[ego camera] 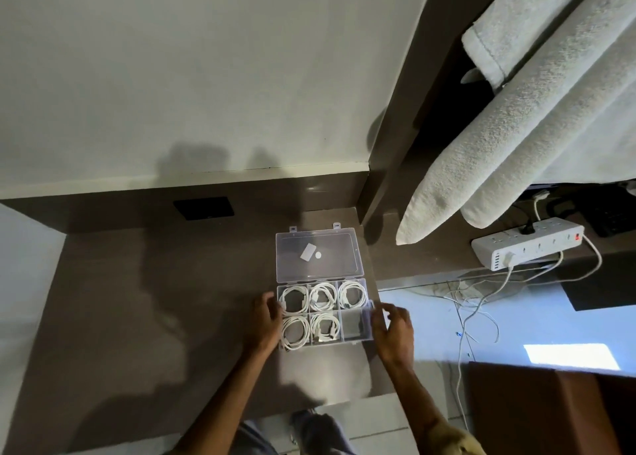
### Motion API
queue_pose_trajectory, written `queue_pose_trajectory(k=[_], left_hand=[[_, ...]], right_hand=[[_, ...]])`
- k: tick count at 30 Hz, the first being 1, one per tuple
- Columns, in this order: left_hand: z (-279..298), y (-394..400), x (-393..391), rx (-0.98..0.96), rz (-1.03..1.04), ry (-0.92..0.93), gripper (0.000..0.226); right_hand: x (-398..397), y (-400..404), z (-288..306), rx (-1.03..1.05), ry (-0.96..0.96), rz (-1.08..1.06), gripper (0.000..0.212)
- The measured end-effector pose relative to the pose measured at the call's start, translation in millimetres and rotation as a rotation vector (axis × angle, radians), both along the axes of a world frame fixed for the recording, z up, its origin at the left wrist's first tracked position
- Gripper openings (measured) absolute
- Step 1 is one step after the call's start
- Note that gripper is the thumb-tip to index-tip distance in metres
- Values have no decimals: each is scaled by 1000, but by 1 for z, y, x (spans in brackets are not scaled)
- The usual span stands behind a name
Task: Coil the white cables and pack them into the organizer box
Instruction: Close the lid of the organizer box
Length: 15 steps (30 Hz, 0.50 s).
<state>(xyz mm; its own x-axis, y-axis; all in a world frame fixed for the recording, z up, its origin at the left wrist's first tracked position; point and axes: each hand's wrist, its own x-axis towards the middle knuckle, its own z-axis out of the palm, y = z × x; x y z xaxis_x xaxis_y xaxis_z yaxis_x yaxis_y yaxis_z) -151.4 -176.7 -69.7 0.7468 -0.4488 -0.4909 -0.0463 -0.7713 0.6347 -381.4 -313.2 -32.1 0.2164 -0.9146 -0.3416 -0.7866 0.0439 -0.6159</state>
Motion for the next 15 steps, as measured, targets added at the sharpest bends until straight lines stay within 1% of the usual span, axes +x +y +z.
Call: queue_pose_trajectory(k=[2,3,5,6,7,9,10,12,14,15], left_hand=[[9,-18,19,-14,-10,7,29],[14,-26,26,-31,-16,53,31],[24,-40,37,-64,0,191,35],[30,-44,39,-82,42,278,36],[36,-47,39,-122,110,371,36],[47,-51,36,-216,294,555,25],[51,-53,35,-278,400,643,24],[49,-53,37,-426,624,747,38],[42,-48,43,-517,731,778,52],[43,-47,46,-533,757,796,56]], right_hand=[[20,-27,1,46,-100,-73,30],[30,-39,1,121,-142,-80,29],[51,-58,-3,292,-250,-81,33],[60,-63,-6,370,-328,-102,37],[68,-65,-5,459,-412,-149,42],[82,-67,-2,629,-558,-264,55],[84,-68,-6,699,-624,-307,62],[86,-73,-8,798,-724,-367,79],[81,-82,-13,790,-771,-449,92],[77,-86,-9,807,-778,-484,94]])
